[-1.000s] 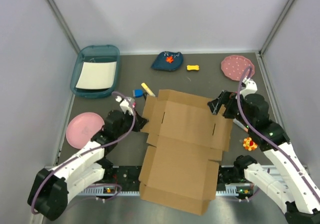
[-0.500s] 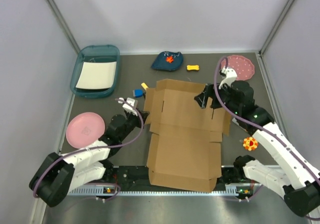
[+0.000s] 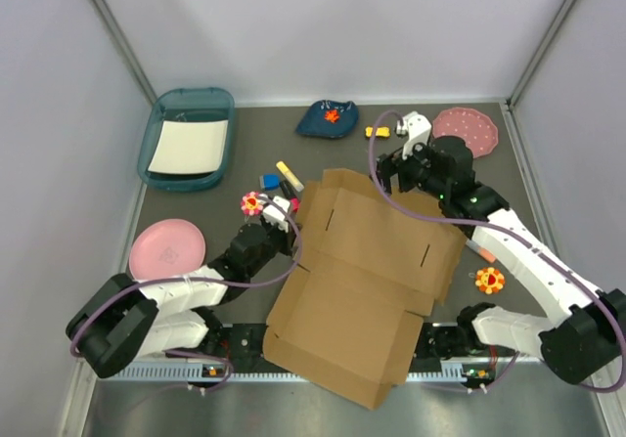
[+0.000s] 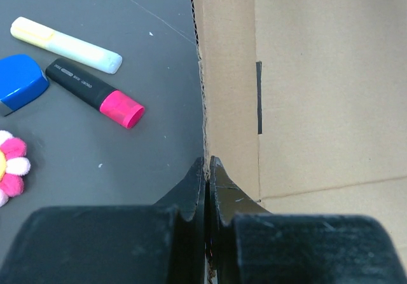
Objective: Fold the paper box
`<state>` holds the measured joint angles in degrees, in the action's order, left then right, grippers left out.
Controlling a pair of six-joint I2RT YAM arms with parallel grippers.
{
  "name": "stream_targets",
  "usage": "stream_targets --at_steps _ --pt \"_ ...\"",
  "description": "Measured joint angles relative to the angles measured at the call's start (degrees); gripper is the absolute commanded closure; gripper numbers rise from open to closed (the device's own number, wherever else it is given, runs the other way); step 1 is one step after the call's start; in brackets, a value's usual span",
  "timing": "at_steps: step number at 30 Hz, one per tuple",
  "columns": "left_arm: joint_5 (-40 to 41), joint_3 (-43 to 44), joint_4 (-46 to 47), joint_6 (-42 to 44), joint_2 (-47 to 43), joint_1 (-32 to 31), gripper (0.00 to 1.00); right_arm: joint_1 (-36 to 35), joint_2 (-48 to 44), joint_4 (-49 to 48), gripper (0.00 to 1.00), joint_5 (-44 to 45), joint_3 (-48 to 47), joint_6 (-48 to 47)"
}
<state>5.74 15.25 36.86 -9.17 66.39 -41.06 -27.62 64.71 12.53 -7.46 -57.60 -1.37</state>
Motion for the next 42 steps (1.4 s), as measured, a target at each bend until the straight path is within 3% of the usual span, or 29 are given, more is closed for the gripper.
stream_targets --at_steps 8,22,34,42 --pt "2.5 -2.4 0.3 0.8 -2.5 -1.2 1.0 0.0 6.1 -4.3 0.14 -5.2 1.1 -6.6" --pt "4.6 -4.1 0.9 0.7 -4.1 -1.7 1.0 -0.5 17.0 -2.3 0.22 -9.8 -2.9 -7.2" --pt "4.7 -4.7 1.2 0.5 -5.2 -1.9 1.0 -3.1 24.7 -1.2 0.47 -10.6 -7.4 -7.0" --pt "5.5 -5.0 1.1 0.4 -5.5 -1.9 1.0 -3.1 25.9 -0.8 0.73 -9.4 -7.3 -7.0"
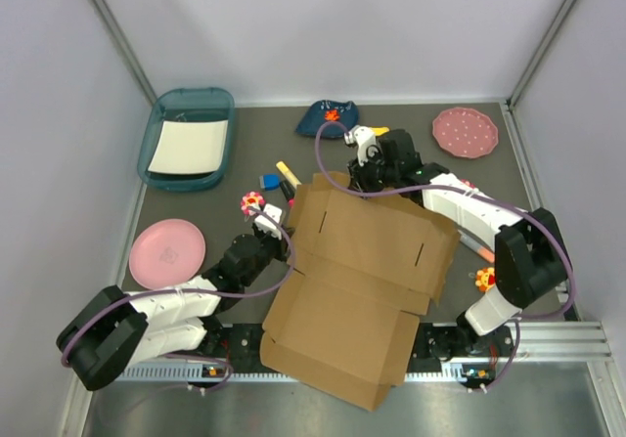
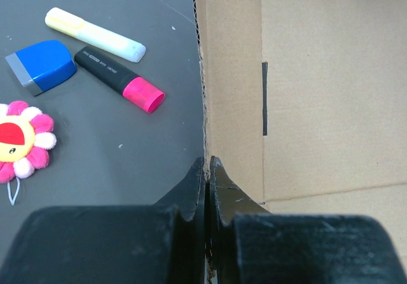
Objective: Fold the paper box
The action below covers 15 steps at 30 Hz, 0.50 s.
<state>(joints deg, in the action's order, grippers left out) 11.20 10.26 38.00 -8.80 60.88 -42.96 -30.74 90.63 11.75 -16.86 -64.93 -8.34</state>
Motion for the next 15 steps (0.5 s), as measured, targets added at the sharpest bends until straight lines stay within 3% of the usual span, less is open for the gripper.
stream_targets --at_steps 4,7,8,11,15 --pt "0.4 0.0 0.2 -0.3 0.0 0.0 0.97 -0.3 0.0 0.0 0.8 -0.2 0.1 0.4" --pt "1.6 0.1 -0.4 -1.1 0.0 -0.1 0.79 -0.8 -0.6 -1.4 0.85 0.5 1.4 0.4" --pt "2.2 0.3 -1.2 -1.4 -0.3 -0.1 0.66 -1.0 -0.9 -2.0 0.87 0.7 2.0 0.3" --pt "5.5 2.5 -7.3 -3.2 -2.0 -0.1 0.49 -1.4 -3.3 -3.0 0.9 3.4 5.0 -0.6" --pt "10.3 8.2 -17.3 -5.9 -6.0 -0.1 0.43 -1.4 -5.9 -3.5 0.92 5.9 6.4 -1.6"
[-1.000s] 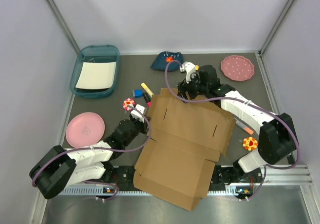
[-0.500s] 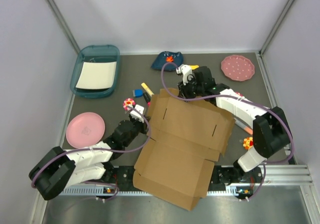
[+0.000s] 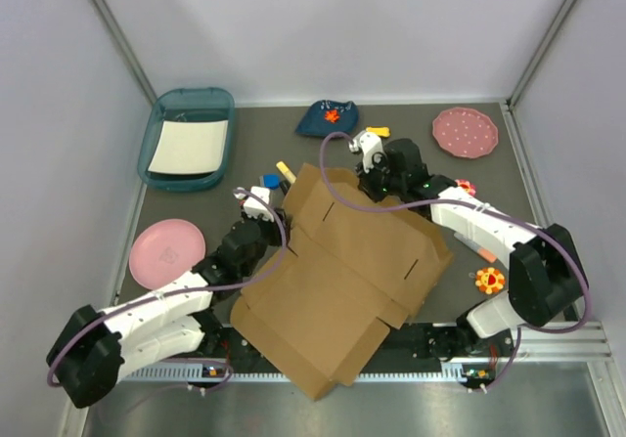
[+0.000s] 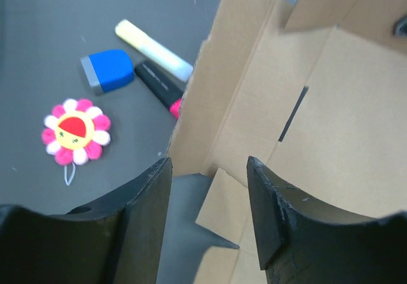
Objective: Fold the paper box
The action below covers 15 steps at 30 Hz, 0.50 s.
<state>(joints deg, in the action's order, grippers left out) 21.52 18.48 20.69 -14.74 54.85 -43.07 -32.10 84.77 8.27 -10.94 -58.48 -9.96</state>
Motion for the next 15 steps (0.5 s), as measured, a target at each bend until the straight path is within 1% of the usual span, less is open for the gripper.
stream_targets --at_steps 4,7,11,15 --pt "2.5 4.2 -6.4 -2.2 -5.1 0.0 0.42 0.0 -1.5 -0.9 0.97 0.8 0.0 -0.7" --pt "2.6 4.5 -7.4 -2.8 -9.3 0.0 0.42 -0.3 -1.7 -1.4 1.0 0.8 0.0 -1.5" --pt "0.1 3.7 -2.1 -1.1 -10.7 0.0 0.43 -1.4 -1.7 -1.4 1.0 1.0 0.0 -2.8" --pt "-2.1 4.2 2.5 0.8 -6.1 0.0 0.44 -3.3 -1.7 -1.4 1.0 2.0 0.0 -4.5"
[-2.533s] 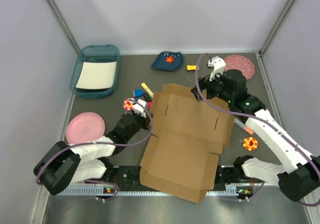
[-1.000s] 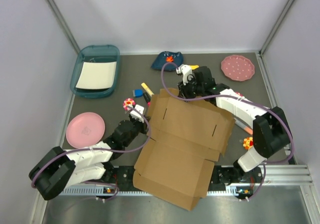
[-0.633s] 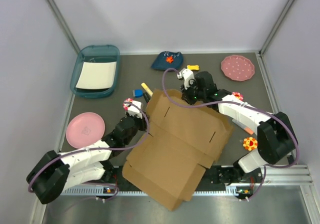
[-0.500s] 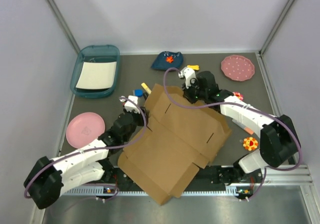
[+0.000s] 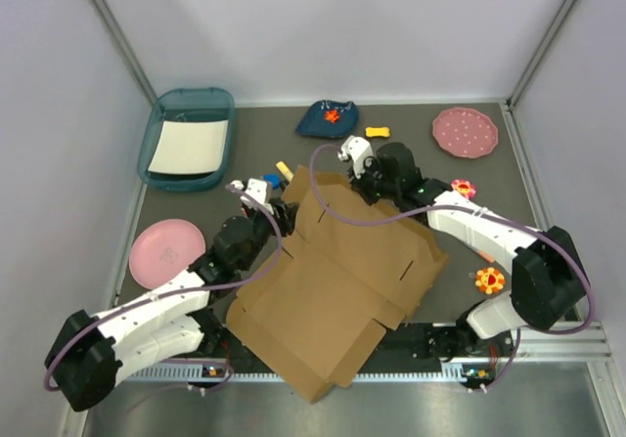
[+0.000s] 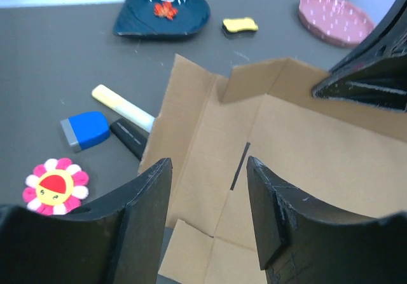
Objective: Fold the paper box
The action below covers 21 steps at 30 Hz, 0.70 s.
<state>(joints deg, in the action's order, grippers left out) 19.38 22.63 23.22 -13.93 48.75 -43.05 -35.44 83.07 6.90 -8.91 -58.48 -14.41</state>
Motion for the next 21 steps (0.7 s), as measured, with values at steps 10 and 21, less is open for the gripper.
stream_targets --at_steps 10,21 --pt "-6.0 4.3 3.0 6.0 10.5 0.0 0.42 -3.4 -0.3 1.0 1.0 3.1 1.1 -5.2" --pt "-11.1 4.3 11.1 9.5 16.0 1.6 0.43 -6.8 -3.8 1.6 1.0 6.0 2.7 -7.7"
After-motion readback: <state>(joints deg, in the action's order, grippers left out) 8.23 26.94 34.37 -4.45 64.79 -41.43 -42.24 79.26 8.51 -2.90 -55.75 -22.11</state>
